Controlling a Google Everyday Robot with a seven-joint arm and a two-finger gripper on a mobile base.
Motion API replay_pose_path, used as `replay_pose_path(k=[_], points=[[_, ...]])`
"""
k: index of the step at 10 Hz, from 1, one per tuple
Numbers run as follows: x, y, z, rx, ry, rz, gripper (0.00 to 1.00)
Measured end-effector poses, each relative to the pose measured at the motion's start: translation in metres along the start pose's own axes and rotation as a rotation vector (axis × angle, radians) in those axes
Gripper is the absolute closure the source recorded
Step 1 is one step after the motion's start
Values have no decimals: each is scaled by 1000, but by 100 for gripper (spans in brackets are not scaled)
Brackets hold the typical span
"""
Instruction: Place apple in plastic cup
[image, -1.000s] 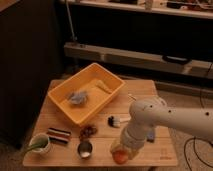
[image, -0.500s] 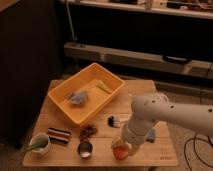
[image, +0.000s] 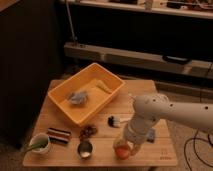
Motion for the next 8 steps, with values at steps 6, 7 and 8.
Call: replay_pose_path(k=[6,7,8], points=[[-20,-2,4,9,0,2,22],[-21,-2,4,9,1,1,20],[-23,-2,4,8,1,-1,20]])
